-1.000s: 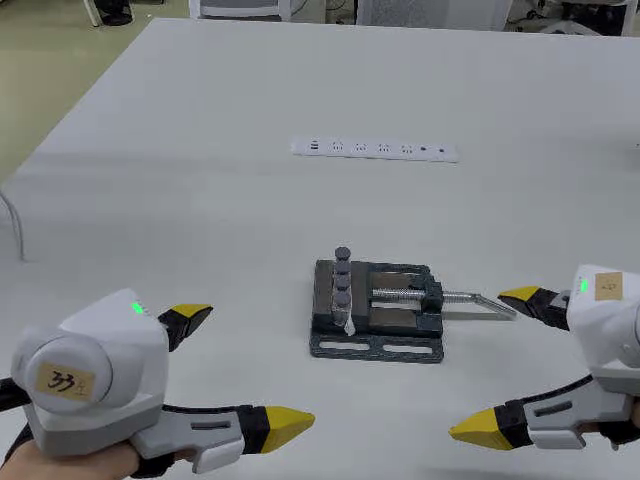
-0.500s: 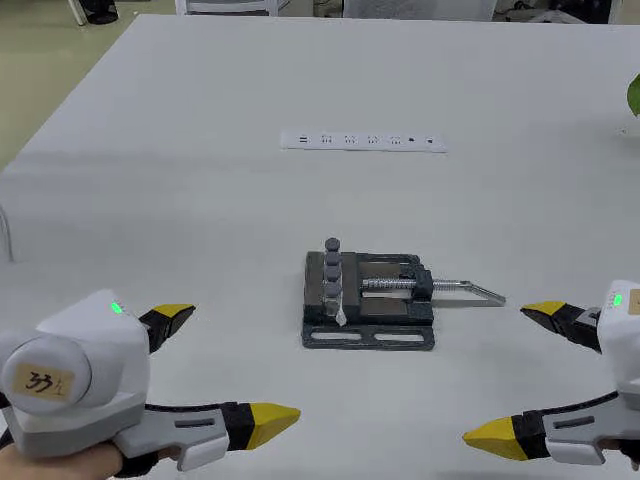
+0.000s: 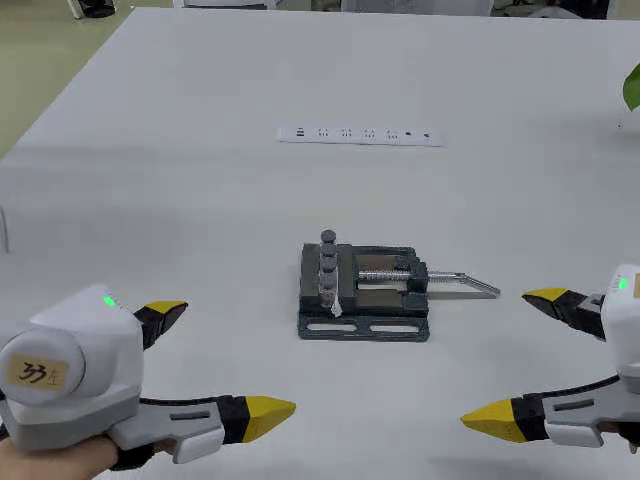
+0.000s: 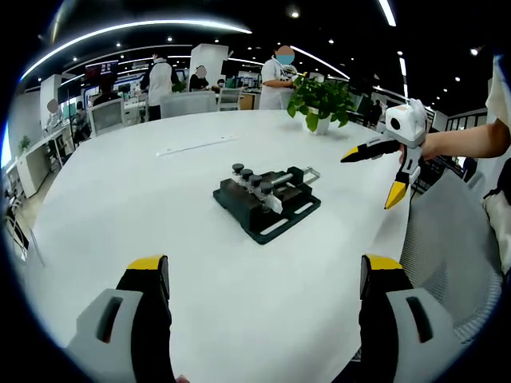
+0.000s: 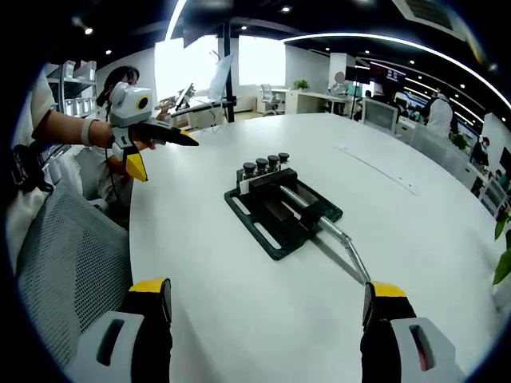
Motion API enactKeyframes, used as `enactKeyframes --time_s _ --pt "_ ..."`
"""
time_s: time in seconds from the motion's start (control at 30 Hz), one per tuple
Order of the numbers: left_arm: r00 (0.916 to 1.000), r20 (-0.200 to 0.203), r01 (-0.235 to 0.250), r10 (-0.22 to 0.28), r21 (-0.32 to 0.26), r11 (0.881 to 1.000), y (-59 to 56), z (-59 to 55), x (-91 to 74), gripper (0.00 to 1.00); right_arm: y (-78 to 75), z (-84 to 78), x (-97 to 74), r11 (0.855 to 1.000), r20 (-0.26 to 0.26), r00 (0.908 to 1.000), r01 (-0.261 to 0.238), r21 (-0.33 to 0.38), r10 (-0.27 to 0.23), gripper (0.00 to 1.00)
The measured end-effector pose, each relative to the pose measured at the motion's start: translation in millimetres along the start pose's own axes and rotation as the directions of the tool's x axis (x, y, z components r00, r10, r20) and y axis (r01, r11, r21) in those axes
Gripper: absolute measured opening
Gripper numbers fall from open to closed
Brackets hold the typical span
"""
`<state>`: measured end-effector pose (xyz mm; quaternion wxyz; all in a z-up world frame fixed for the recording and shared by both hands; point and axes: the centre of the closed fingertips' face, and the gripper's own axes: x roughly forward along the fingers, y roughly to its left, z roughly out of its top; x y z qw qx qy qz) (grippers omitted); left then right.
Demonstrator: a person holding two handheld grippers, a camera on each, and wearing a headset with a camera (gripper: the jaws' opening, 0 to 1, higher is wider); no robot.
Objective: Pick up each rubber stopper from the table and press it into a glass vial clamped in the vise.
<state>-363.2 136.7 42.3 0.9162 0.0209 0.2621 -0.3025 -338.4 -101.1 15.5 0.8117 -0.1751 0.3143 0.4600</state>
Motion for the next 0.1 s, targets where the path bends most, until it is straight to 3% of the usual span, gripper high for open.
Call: enactKeyframes --time_s 0.1 --pt "1.0 0.001 -0.002 0.002 -0.006 1.0 -1.1 -0.2 -0.2 0.99 2.5 -0.3 0.1 1.0 0.005 1.0 -0.006 0.01 0.006 0.99"
